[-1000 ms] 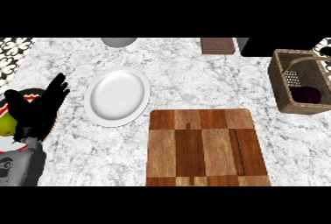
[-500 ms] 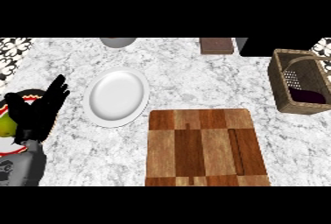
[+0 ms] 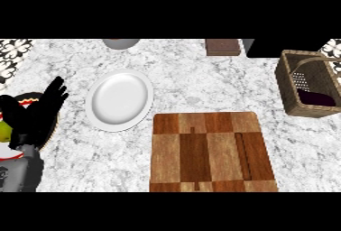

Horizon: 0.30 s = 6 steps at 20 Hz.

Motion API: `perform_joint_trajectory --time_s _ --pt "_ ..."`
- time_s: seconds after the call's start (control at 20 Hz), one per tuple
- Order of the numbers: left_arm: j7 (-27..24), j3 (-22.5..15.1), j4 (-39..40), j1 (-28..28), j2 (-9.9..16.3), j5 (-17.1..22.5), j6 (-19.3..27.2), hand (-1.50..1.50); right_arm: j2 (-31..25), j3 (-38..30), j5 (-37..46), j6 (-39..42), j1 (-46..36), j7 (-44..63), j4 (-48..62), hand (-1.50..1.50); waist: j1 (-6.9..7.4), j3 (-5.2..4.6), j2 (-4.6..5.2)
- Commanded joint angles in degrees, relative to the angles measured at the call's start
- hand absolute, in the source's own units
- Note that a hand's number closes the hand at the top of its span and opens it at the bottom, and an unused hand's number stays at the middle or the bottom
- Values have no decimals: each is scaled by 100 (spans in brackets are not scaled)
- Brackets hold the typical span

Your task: Pick the eggplant from the cutting board and place it in the basket

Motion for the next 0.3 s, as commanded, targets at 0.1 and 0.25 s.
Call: perform_joint_trajectory --time_s 0.1,0.25 --pt "8 -91 -139 98 -68 -24 -26 0 -1446 -428 -427 1436 537 -622 1561 -150 29 6 17" --pt "-73 -228 -125 162 -277 -173 147 0 -1659 -507 -420 2012 1094 -1393 2109 -150 22 14 23"
